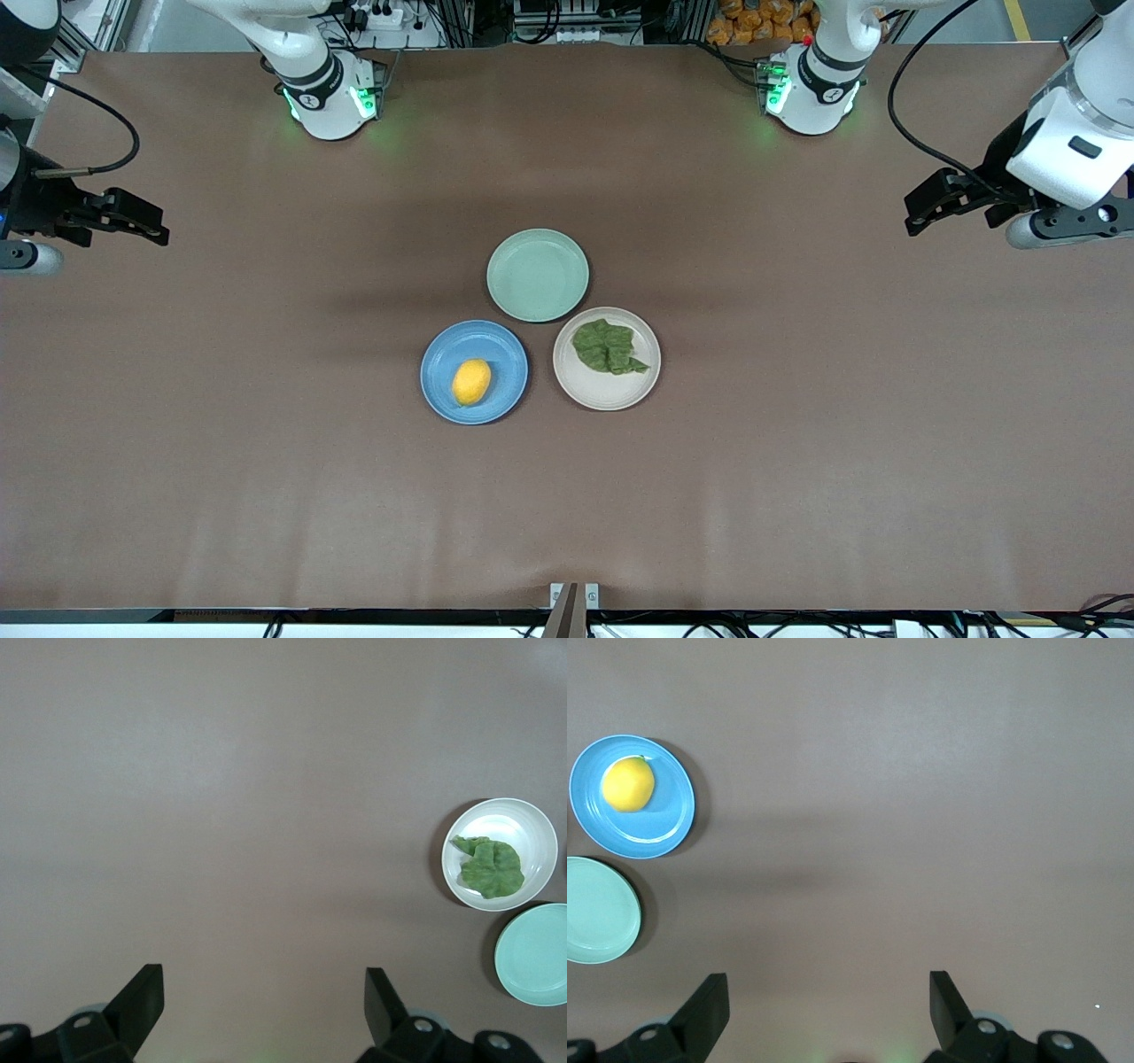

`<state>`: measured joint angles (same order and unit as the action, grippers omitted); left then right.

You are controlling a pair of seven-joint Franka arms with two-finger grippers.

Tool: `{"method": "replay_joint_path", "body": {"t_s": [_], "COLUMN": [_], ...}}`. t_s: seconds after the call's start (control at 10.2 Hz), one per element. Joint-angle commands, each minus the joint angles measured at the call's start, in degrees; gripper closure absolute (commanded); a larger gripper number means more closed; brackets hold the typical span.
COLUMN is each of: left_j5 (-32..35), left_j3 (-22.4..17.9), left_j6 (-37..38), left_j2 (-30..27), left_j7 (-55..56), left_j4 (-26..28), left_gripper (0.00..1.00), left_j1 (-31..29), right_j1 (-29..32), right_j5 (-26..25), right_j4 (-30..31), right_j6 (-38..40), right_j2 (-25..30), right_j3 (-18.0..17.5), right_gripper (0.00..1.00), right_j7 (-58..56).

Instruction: Place lemon and lettuce in plates

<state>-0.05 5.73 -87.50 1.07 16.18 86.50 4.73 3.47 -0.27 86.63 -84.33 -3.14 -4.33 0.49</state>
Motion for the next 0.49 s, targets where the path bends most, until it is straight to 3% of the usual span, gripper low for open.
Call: {"method": "replay_joint_path", "body": {"t_s": [0.0, 0.39], "left_j5": [-0.8, -0.7], "left_j3": [0.8, 0.3], "left_j6": [0.6, 0.6], "left_j2": [-0.5, -0.5], "left_j7": [-4.3, -5.5], "left_j4": [0.2, 0.1], "left_gripper": [0.0, 0.0], "left_j1": [-2.0, -2.2], "right_j1": [-0.1, 0.0], "right_j5": [-0.4, 0.1], "right_j4": [1.8, 1.9], "right_j6": [-2.0, -2.2], "right_j2": [1.2, 1.2], "right_j3": [0.0, 0.1], "right_gripper": [0.0, 0.0], "right_j7": [-0.8, -0.7]}}
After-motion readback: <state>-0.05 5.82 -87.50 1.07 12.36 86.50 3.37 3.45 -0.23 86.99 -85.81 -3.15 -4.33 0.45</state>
